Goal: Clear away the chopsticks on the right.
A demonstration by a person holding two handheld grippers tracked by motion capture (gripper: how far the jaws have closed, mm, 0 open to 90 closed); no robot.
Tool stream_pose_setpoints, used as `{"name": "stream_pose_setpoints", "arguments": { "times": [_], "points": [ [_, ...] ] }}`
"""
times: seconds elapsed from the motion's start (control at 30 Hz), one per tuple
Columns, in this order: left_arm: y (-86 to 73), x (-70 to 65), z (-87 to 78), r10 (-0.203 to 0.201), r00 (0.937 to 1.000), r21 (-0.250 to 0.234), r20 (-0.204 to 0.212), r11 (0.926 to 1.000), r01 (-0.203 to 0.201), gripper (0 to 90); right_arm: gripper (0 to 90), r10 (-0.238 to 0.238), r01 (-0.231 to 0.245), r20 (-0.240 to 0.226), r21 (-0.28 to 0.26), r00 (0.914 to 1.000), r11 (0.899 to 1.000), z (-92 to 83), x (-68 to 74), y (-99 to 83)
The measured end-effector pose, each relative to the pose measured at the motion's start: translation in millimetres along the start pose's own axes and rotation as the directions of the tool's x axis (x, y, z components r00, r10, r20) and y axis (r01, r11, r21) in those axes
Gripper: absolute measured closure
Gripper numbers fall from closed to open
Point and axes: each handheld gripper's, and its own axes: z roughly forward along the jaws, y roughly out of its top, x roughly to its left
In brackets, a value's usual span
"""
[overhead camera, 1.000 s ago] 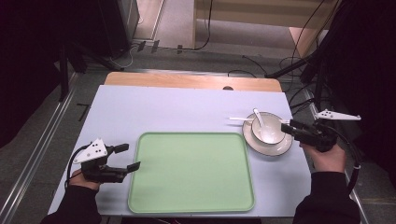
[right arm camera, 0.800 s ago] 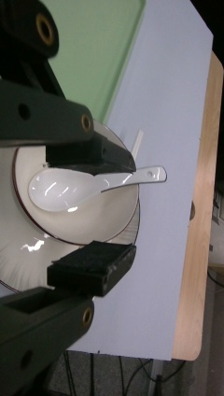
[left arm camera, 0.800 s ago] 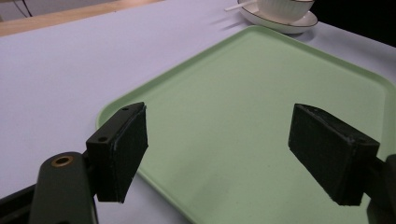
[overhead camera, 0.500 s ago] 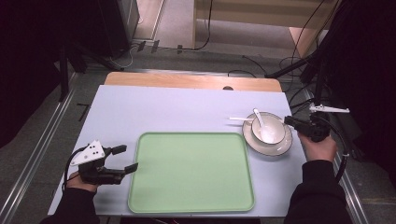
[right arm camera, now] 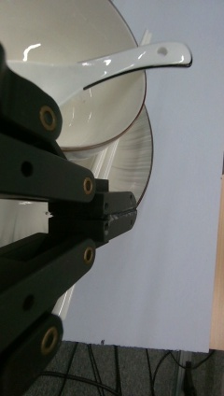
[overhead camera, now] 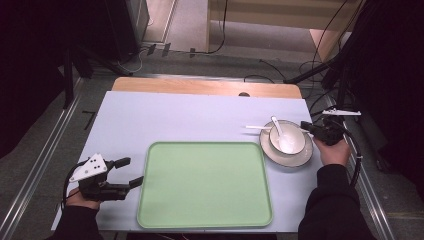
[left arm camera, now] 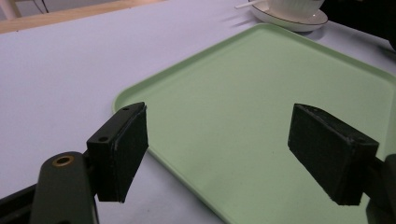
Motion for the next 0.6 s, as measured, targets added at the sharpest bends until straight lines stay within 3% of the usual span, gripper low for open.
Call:
{"name": "stream_pose_setpoints", "arguments": {
  "times": [0.2, 0.6],
  "points": [
    [-0.1, -0.8, 0.0, 0.001, 1.0000, 0.009, -0.002, 1.0000, -0.001, 20.2, 90.0, 0.006, -0.005, -0.014, 0.026, 0.9999, 1.000, 9.8, -5.9, -2.3],
    [0.3, 0.1, 2.9, 0.003, 1.0000, 0.013, 0.004, 0.9999, -0.003, 20.2, 90.0, 0.007, -0.006, -0.020, 0.034, 0.9998, 0.999, 13.4, -10.5, -2.1]
  ]
}}
